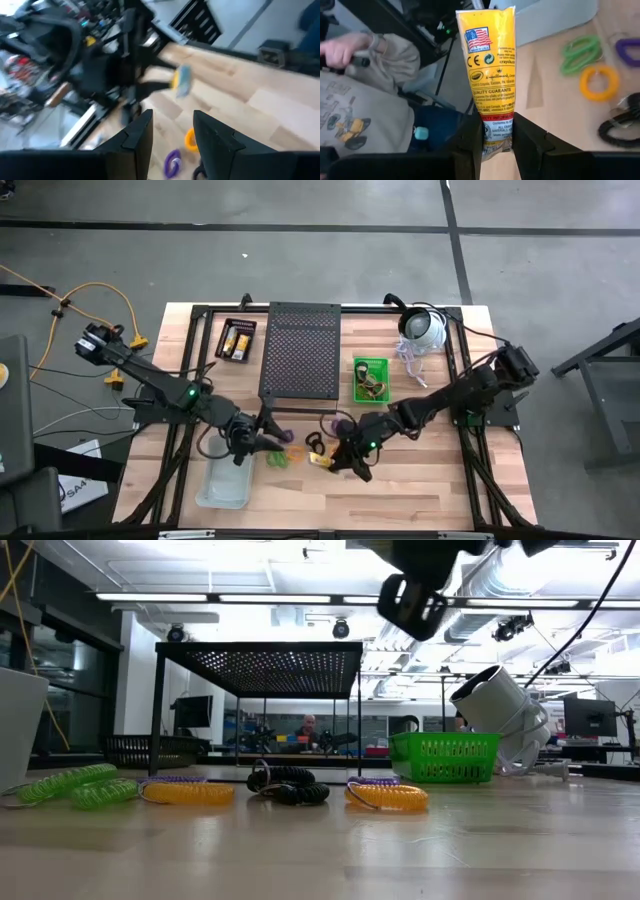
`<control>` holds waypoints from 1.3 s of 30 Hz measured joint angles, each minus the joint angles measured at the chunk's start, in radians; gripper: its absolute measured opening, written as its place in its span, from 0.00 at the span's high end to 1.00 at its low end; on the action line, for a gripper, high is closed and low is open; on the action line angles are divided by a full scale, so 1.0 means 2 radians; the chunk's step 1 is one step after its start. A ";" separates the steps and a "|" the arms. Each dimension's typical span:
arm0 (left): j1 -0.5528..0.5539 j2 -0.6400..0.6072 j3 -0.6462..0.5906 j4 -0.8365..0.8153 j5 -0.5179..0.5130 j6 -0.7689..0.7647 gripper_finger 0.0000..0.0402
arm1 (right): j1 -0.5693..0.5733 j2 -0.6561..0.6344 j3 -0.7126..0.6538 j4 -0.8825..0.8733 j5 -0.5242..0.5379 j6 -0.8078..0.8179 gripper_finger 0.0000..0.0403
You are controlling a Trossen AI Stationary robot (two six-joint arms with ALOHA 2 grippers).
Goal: Pick & Place Office Desk Supplies
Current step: Put the crayon box into the black basket
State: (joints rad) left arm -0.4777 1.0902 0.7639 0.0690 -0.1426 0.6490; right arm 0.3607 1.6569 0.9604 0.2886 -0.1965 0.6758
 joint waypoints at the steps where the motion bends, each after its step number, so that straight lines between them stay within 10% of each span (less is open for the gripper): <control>1: 0.007 0.001 0.000 0.000 0.019 -0.004 0.67 | -0.004 0.000 0.000 0.003 -0.006 0.000 0.80; 15: 0.094 0.057 0.000 0.054 0.151 -0.004 0.67 | -0.031 0.000 0.000 0.008 -0.025 -0.013 0.80; 39: 0.115 0.082 0.000 0.091 0.164 0.022 0.67 | -0.087 0.001 -0.001 0.043 -0.039 -0.051 0.80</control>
State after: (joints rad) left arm -0.2486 1.2537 0.7639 0.2506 0.1863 0.6926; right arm 0.1869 1.6585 0.9588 0.3743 -0.2755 0.5746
